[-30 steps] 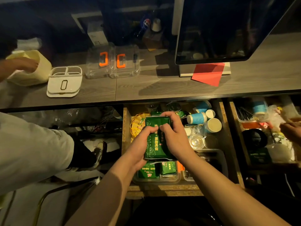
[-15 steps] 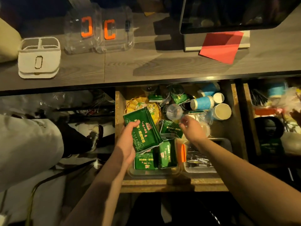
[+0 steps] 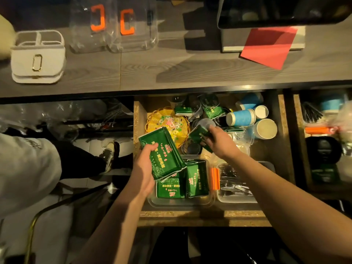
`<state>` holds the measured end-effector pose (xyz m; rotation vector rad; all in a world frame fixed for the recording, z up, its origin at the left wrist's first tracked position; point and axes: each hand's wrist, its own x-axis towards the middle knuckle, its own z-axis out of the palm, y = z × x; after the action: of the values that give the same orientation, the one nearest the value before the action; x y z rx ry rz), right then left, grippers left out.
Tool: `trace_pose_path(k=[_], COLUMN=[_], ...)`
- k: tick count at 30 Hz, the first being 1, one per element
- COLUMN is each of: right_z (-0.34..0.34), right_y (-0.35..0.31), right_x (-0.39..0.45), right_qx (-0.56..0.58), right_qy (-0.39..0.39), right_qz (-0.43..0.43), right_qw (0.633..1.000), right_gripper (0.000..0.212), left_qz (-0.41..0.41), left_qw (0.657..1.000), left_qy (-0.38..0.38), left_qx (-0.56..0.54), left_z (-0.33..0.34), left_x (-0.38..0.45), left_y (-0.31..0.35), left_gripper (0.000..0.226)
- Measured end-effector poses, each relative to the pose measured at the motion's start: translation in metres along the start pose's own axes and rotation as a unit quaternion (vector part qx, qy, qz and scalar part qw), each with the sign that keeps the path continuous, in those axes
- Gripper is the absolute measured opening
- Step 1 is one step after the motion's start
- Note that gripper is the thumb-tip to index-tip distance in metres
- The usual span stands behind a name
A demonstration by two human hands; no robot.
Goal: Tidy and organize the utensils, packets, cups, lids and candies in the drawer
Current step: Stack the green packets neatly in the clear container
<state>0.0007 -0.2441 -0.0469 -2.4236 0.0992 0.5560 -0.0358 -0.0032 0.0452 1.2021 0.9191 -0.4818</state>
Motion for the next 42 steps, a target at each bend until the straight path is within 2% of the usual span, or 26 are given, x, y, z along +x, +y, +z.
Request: trace_pose_path(k=[2,4,6,7,10,12,14,16,17,18,22,23,25,27,29,30,33,36,42], right_z=[-0.028,-0.055,-0.079,-0.09,-0.113,-0.127,-0.14,-0.15,-0.155,-0.159,-0.182,-0.188,-0.198,-0.202,-0.202,-0.203,-0.202,-0.195,-0.186], right_y=[-0.017,-0.037,-0.055,-0.064,-0.087,-0.102,-0.115,-0.126,-0.132,-0.137,-0.152,-0.158,-0.169,-0.183,-0.195,-0.201,-0.217,-0.227,-0.232], right_x=[-0.015,-0.036,-0.059,-0.071,-0.105,-0.127,-0.144,-0.157,-0.162,-0.165,-0.173,-0.173,-0.171,-0.168,-0.164,-0.163,-0.164,-0.164,-0.162], right_qx=[0.143,0.338,0.471,0.492,0.492,0.531,0.565,0.577,0.57,0.551,0.417,0.377,0.324,0.261,0.147,0.098,0.016,-0.014,-0.016], right_qy=[0.053,0.067,0.068,0.066,0.053,0.044,0.04,0.027,0.019,0.01,-0.1,-0.123,-0.152,-0.152,-0.118,-0.101,-0.062,-0.045,-0.042], right_qz=[0.038,0.091,0.106,0.096,0.046,0.035,0.024,0.001,-0.011,-0.026,-0.099,-0.11,-0.114,-0.114,-0.134,-0.146,-0.189,-0.224,-0.268], right_qw=[0.988,0.934,0.873,0.863,0.868,0.845,0.824,0.816,0.821,0.834,0.898,0.911,0.927,0.947,0.973,0.979,0.98,0.973,0.962], right_gripper=[0.019,0.014,0.023,0.029,0.034,0.037,0.037,0.018,0.013,0.017,0.021,0.026,0.04,0.049,0.056,0.059,0.063,0.065,0.067], left_qz=[-0.005,0.009,0.029,0.036,0.042,0.044,0.047,0.047,0.05,0.053,0.034,0.027,0.026,0.035,0.033,0.028,0.017,0.027,0.072], left_qw=[1.0,1.0,0.998,0.997,0.997,0.995,0.993,0.99,0.989,0.987,0.979,0.975,0.964,0.953,0.943,0.938,0.933,0.941,0.956], left_qy=[-0.013,-0.021,-0.041,-0.041,-0.055,-0.061,-0.088,-0.099,-0.1,-0.11,-0.146,-0.153,-0.173,-0.201,-0.227,-0.24,-0.269,-0.252,-0.222], left_qx=[0.011,0.015,0.033,0.046,0.041,0.059,0.066,0.086,0.096,0.106,0.14,0.158,0.198,0.223,0.241,0.248,0.239,0.225,0.177], left_z=[-0.004,-0.005,-0.002,-0.001,0.0,-0.003,-0.008,-0.002,-0.002,-0.004,-0.006,-0.008,0.0,0.009,0.012,0.012,0.01,0.009,0.013], left_x=[-0.01,-0.022,-0.037,-0.042,-0.053,-0.05,-0.045,-0.066,-0.066,-0.065,-0.058,-0.05,-0.086,-0.127,-0.144,-0.148,-0.154,-0.148,-0.15], left_y=[0.009,0.017,0.025,0.028,0.035,0.037,0.035,0.046,0.046,0.045,0.047,0.049,0.069,0.085,0.09,0.091,0.089,0.085,0.08], left_gripper=[0.047,0.037,0.056,0.071,0.087,0.1,0.101,0.089,0.082,0.079,0.099,0.1,0.096,0.074,0.041,0.033,0.028,0.027,0.047])
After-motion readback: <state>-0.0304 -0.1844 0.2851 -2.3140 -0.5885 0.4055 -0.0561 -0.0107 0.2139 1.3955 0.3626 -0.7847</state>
